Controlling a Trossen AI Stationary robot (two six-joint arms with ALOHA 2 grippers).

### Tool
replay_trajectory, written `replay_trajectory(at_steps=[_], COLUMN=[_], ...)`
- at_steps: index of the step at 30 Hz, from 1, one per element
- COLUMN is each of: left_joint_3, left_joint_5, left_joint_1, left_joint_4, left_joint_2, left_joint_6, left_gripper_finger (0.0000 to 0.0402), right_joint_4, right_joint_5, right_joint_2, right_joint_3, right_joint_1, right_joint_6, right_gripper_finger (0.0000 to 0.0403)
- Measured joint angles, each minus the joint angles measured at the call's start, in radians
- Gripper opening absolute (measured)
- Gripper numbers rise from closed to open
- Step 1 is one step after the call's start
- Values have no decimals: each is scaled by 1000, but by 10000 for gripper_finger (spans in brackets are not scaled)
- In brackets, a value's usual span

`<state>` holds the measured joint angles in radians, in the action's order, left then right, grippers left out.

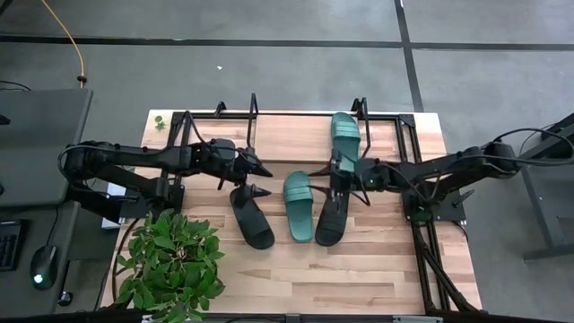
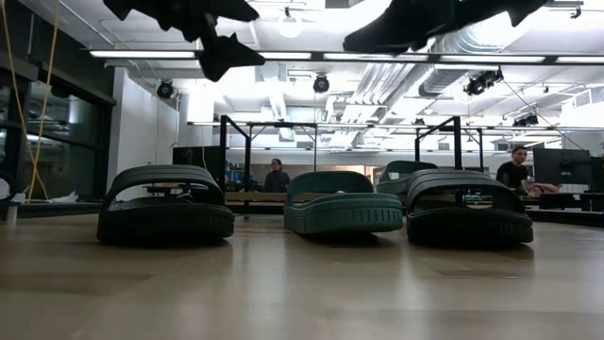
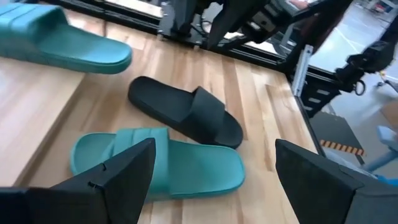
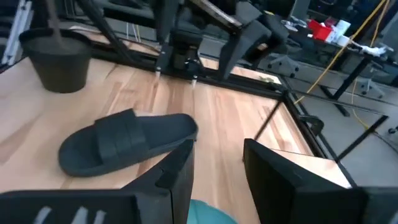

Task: Pick and place slides into the shelf
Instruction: Put the green slides on the shelf

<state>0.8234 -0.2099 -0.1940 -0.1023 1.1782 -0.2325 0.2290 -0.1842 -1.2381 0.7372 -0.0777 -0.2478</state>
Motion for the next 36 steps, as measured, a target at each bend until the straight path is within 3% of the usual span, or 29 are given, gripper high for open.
replay_trajectory(at_steps=[11,20,26,31,36], left_joint_3=[0,0,-22,-171,-252], left_joint_5=[151,290,251,184,87], left_joint_1=[112,147,149,122,67], left_joint_4=[50,61,12,296,291], left_joint_2=[0,0,-22,-91,-195], left_joint_6=[19,87,141,150,146], left_gripper_finger=[312,312,312,312,312], right_joint_4=[-14,-65,-64,-60,-69], right_joint_5=[-232,-262,-262,-264,-264], right_joint_2=[0,-1,-1,-1,-3], right_joint_3=[0,0,0,0,0], right_joint_1=[-151,-182,-185,-185,-185], right_joint_6=[-94,-69,-70,-67,-72], right_gripper_finger=[129,129,129,129,129])
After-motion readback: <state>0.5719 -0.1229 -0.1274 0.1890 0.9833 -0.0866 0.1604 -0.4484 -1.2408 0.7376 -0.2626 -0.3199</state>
